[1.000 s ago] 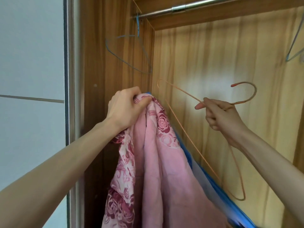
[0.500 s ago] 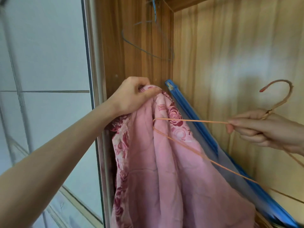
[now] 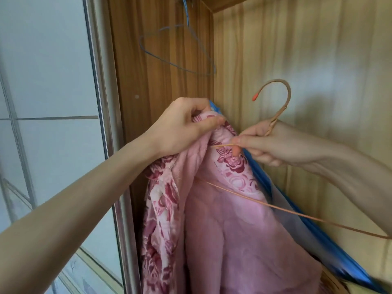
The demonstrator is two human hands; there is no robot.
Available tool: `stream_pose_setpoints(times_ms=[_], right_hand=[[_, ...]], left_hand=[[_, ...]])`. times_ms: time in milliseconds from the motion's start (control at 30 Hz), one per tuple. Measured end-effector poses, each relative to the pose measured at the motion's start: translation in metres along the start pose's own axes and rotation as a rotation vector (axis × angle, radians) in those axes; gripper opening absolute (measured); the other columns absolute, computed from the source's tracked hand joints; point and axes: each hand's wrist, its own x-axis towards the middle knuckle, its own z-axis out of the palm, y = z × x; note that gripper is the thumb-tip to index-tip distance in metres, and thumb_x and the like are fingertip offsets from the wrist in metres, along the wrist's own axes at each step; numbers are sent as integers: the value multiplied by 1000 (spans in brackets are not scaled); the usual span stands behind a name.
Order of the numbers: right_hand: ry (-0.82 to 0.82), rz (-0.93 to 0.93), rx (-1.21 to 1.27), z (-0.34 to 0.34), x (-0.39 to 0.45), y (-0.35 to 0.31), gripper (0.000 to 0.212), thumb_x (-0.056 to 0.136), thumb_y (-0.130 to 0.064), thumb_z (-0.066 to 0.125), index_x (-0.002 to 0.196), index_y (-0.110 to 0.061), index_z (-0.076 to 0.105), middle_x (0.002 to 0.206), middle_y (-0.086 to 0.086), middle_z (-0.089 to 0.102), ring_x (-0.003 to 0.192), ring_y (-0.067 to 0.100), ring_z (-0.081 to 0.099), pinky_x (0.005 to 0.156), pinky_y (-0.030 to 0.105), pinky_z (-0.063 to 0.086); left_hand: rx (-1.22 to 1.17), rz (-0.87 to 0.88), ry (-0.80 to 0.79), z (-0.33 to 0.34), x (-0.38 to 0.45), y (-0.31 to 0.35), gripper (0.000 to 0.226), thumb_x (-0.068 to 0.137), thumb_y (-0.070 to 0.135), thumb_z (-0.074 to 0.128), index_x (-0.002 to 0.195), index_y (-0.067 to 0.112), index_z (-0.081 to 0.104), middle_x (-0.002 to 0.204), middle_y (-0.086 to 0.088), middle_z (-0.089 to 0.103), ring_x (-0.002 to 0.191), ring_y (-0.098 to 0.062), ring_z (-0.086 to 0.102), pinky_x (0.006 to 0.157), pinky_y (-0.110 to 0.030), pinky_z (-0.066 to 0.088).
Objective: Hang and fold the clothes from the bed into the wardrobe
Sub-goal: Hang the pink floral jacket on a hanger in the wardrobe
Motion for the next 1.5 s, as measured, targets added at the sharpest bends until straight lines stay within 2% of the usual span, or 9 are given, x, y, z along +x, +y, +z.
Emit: stream_pose_setpoints(times_ms=[100,300,600,800,967,1033,1133,1300,1500], right_hand=[[52,-19,128,0,-2,18,35,102,-28,59,87,3,66,53,-6,24,42,7,18,39,15,15],[95,-56,266,12,-5,38,29,101,-29,56,86,-7,69,55,-3,22,43,7,17,37,15,16],[-80,8,265,13,-8,38,34,103,-35,54,93,-5,66,58,-4,26,43,6,21,37,17,19],[-499,137,358,-43,-16,70,73,90,-69,59,142,-18,62,125,7,69,107,21,67,88,30,55],[-87,98,-215,-13,12,126,57,96,-13,73,148,-16,51,143,6,61,133,15,56,108,18,46],[-105,97,-379,13,19,137,79,94,-17,76,160,-19,32,153,1,49,140,10,45,102,4,36],[-135,147,-488,43,34,159,89,94,-35,74,164,-29,20,159,-2,44,143,14,45,111,22,39],[-26,102,-584,51,42,177,23,105,-33,52,114,-15,65,114,11,71,106,31,66,83,36,47],[418,-31,-528,-24,13,163,15,99,-32,56,91,-21,49,83,-3,59,80,22,55,67,32,30]], left_hand=[[-49,-53,-52,-2,-9,2,34,99,33,73,78,7,67,76,1,66,73,-8,60,71,-29,51],[291,-29,-151,2,-22,-8,38,102,55,53,95,23,74,103,5,60,98,-17,55,96,-42,47],[142,82,-140,20,-41,-24,44,91,59,69,89,15,71,77,2,69,71,-20,67,63,-46,52],[83,103,56,13,-54,-28,38,89,50,73,85,12,71,75,-1,70,67,-19,66,60,-37,50],[54,89,146,10,-58,-21,38,94,44,69,90,6,73,83,0,75,75,-19,71,66,-39,54],[50,102,177,12,-59,-17,36,94,43,69,89,7,72,82,-3,74,75,-20,71,66,-42,53],[20,115,215,13,-59,-11,33,94,42,69,88,9,71,82,1,73,74,-18,70,65,-39,53],[13,73,239,6,-65,-13,37,93,45,67,90,8,72,91,11,75,81,-11,71,70,-23,53],[51,-9,276,1,-69,-24,34,93,50,65,91,17,70,92,5,75,86,-16,70,74,-25,52]])
